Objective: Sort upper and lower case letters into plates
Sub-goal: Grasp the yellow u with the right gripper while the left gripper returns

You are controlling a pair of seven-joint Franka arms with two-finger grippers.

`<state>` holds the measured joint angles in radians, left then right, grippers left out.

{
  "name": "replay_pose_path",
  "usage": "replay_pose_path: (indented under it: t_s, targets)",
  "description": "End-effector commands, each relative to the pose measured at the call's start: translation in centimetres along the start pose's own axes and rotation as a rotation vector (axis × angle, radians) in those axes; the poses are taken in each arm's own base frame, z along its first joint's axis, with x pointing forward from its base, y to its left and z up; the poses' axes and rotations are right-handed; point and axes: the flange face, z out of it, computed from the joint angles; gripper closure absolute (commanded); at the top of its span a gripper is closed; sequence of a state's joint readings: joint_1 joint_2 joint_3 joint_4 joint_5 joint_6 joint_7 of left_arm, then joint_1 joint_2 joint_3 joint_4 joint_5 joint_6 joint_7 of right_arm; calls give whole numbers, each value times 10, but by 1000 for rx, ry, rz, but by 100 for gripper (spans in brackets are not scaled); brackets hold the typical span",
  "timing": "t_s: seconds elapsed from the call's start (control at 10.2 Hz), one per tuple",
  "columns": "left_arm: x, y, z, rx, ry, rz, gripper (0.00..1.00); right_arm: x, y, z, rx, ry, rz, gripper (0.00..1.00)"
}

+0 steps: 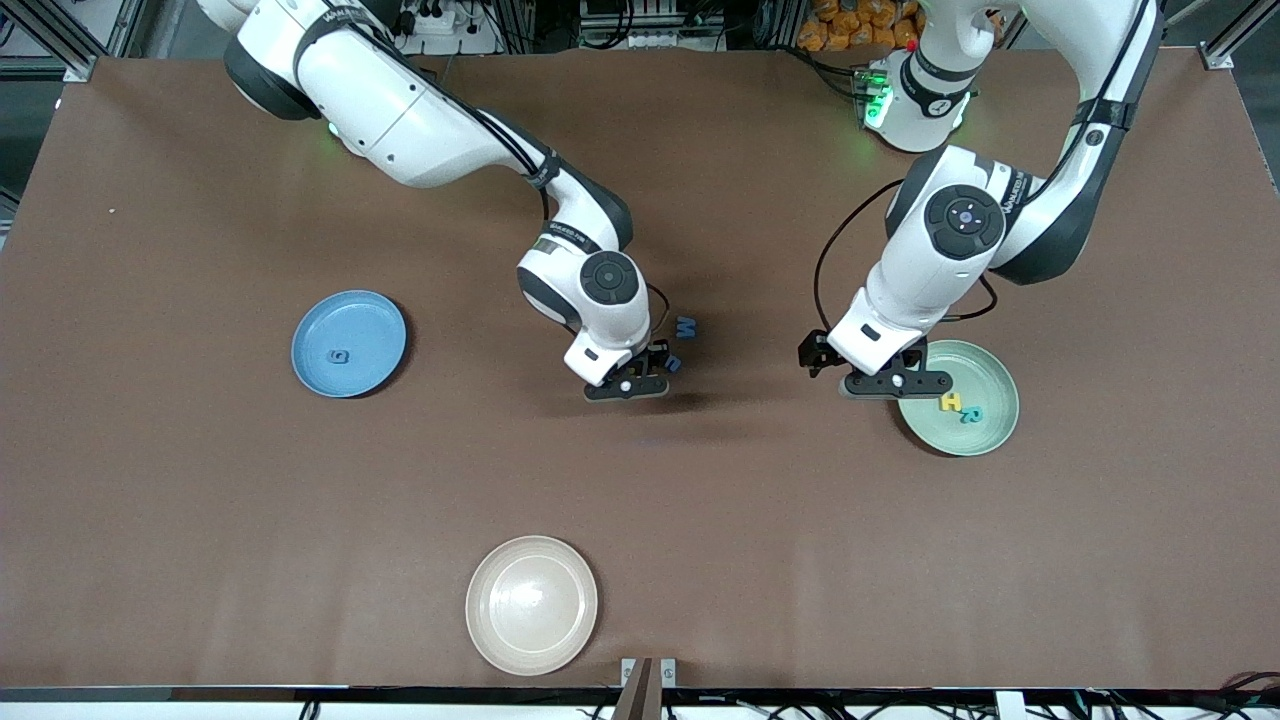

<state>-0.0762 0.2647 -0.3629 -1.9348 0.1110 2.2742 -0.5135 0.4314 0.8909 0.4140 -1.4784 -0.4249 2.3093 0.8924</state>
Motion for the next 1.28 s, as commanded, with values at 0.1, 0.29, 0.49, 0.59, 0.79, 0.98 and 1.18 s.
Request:
replay_pose_path:
  t_s: [0.1, 0.29, 0.49, 0.59, 0.79, 0.98, 1.18]
  targets:
    - [1, 16, -2, -24, -7, -60, 2, 0, -4, 10, 4, 26, -5, 46]
    - [1, 24, -3, -30, -6, -68, 3, 2, -2, 10, 4, 25, 0, 52]
    - [-3, 32, 2, -29, -14, -86, 3, 3, 0, 11, 3, 24, 3, 65]
    - [-3, 32, 2, -29, -15, -96, 3, 3, 0, 11, 3, 24, 3, 79]
    - [-8, 42, 7, -28, -24, -110, 3, 3, 0, 10, 6, 23, 7, 100]
    - [-16, 55, 13, -24, -32, -114, 3, 6, 3, 8, 5, 21, 14, 100]
    - [-27, 77, 24, -37, -32, -102, 3, 17, 16, -12, -4, 29, 28, 100]
